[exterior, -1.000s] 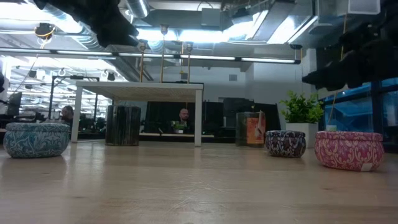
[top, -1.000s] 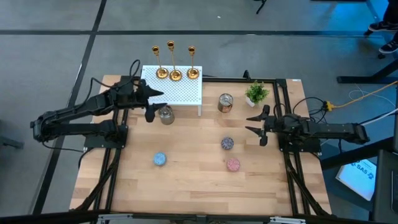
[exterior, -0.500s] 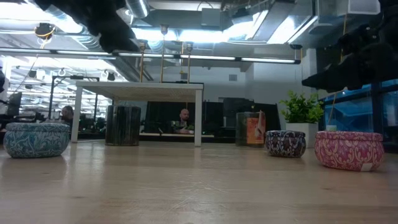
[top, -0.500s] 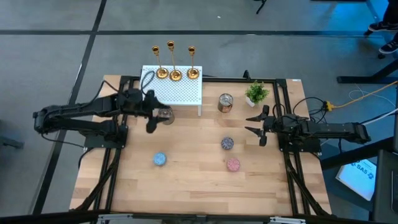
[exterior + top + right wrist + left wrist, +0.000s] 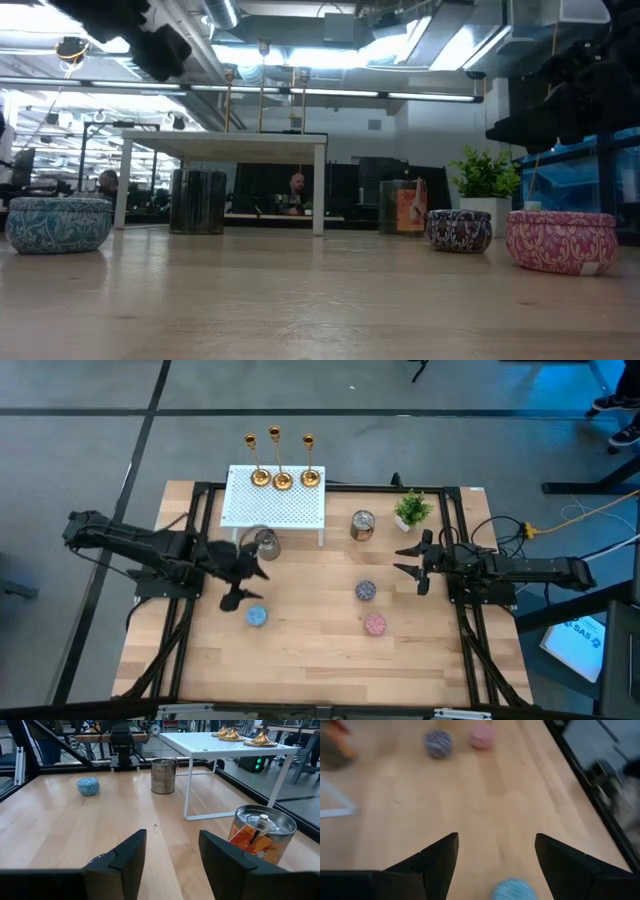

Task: Pick & Place candle stick holders
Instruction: Put the blue patterned candle tin on the shelf

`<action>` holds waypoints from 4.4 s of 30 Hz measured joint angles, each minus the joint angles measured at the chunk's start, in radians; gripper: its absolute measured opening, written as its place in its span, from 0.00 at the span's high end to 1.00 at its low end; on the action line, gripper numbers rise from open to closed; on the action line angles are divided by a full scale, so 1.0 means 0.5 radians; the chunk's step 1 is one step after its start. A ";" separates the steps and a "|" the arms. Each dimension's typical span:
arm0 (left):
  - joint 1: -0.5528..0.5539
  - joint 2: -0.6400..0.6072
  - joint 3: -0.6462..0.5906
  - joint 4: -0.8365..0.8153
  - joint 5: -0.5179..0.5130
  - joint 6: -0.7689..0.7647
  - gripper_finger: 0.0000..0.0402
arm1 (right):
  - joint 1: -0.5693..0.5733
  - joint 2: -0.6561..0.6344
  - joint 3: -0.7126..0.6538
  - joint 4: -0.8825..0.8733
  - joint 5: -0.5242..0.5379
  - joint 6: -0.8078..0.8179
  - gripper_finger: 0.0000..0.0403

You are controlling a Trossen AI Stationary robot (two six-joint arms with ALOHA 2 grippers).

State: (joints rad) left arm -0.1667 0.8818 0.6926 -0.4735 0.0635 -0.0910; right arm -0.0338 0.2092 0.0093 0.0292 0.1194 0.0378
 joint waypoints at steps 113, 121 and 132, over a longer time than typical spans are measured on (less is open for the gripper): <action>0.387 0.575 0.766 -1.074 -0.815 -0.751 0.28 | 0.000 0.000 0.002 0.001 0.001 -0.002 0.54; 0.994 0.519 0.999 -1.283 -0.859 -0.645 0.28 | 0.000 0.000 0.002 0.001 0.001 -0.002 0.54; 1.689 0.531 0.990 -1.296 -0.813 -0.503 0.28 | 0.000 0.000 0.002 0.001 0.001 -0.001 0.54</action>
State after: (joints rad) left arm 0.6780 1.1474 1.1877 -1.1213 -0.3430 -0.3426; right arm -0.0338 0.2092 0.0101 0.0296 0.1201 0.0372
